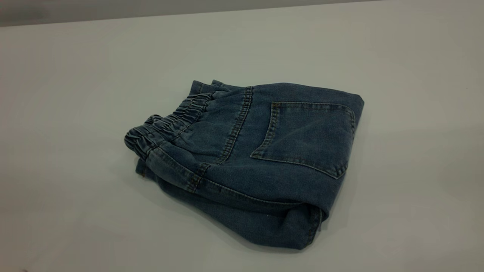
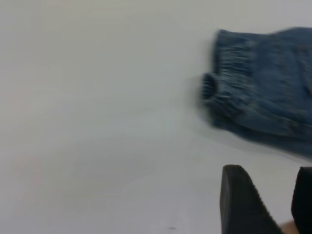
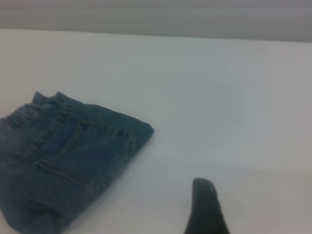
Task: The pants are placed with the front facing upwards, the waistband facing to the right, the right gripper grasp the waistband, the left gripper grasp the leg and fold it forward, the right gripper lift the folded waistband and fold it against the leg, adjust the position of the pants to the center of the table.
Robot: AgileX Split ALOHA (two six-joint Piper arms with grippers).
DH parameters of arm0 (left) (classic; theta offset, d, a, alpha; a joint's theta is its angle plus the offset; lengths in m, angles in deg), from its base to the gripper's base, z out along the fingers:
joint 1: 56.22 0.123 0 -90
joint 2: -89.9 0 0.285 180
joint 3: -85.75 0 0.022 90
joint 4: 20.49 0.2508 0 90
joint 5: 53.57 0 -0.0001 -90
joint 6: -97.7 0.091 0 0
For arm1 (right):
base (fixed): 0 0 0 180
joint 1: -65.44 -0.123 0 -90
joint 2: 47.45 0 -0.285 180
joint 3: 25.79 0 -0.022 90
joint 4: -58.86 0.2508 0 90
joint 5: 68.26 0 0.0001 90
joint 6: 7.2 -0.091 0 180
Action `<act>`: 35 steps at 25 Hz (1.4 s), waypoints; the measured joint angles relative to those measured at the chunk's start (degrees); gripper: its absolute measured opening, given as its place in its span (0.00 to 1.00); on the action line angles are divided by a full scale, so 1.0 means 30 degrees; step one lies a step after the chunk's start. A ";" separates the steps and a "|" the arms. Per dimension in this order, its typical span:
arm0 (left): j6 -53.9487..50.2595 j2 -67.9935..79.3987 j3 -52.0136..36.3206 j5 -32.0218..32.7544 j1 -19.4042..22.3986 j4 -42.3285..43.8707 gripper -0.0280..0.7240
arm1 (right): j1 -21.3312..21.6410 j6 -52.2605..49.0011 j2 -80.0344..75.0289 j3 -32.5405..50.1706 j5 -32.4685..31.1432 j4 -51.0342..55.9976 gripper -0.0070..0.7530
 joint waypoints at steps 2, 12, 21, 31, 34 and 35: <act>0.0000 -0.0014 0.0000 0.0000 0.1192 0.0000 0.40 | -0.0018 0.0000 0.0000 0.0000 0.0000 0.0081 0.55; 0.0033 -0.2151 0.0000 0.0007 0.4179 0.0000 0.40 | -0.0587 0.0000 -0.0032 0.0000 0.0017 0.0060 0.55; 0.0086 -0.2460 0.0000 0.0025 0.4171 0.0089 0.40 | -0.0587 0.0000 -0.0032 0.0000 0.0017 0.0060 0.55; 0.0086 -0.2448 0.0000 0.0005 0.4171 0.0089 0.40 | -0.0587 0.0000 -0.0032 0.0000 0.0017 0.0060 0.55; 0.0086 -0.2448 0.0000 0.0005 0.4171 0.0089 0.40 | -0.0587 0.0000 -0.0032 0.0000 0.0017 0.0060 0.55; 0.0086 -0.2448 0.0000 0.0005 0.4171 0.0089 0.40 | -0.0587 0.0000 -0.0032 0.0000 0.0017 0.0060 0.55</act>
